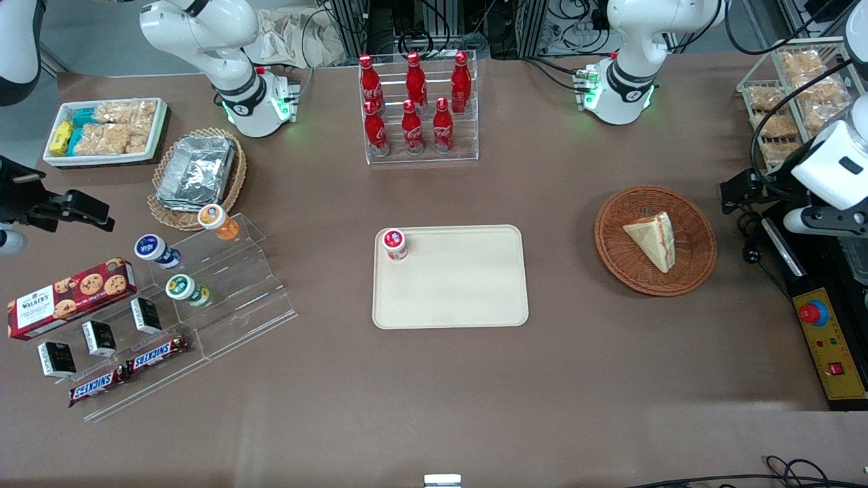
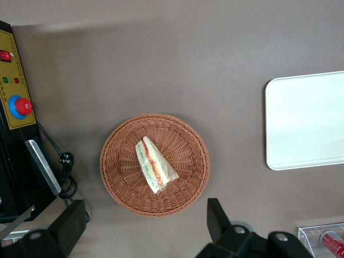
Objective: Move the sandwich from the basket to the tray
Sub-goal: 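Move the left gripper over the wicker basket holding the wrapped sandwich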
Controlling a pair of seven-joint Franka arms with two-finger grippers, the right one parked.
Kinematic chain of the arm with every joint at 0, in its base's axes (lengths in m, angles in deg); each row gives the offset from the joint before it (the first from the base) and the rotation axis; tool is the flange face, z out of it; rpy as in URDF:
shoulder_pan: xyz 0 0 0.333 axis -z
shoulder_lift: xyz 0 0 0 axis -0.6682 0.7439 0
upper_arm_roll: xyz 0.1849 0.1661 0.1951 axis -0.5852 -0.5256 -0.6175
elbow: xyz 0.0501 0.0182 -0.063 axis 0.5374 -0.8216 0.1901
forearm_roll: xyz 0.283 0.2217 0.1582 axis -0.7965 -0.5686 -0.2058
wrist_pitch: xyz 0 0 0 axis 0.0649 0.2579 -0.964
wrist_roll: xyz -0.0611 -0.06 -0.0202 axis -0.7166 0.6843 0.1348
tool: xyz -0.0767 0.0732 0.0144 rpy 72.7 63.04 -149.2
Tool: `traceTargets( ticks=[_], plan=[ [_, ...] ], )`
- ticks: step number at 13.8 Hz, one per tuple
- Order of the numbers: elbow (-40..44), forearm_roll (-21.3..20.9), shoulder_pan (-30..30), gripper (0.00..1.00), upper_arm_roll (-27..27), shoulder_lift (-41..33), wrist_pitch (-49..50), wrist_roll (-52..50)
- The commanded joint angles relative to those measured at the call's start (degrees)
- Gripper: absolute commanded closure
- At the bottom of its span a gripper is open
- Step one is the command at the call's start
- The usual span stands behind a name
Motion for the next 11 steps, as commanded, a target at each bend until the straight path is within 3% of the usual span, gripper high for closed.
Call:
traceTargets(
  ticks=[1, 11],
  plan=[
    [1.5, 0.8, -0.2, 0.00, 0.1, 0.6, 1.4, -0.3],
    [2.0, 0.7, 0.1, 0.00, 0.3, 0.6, 2.4, 0.5]
  ],
)
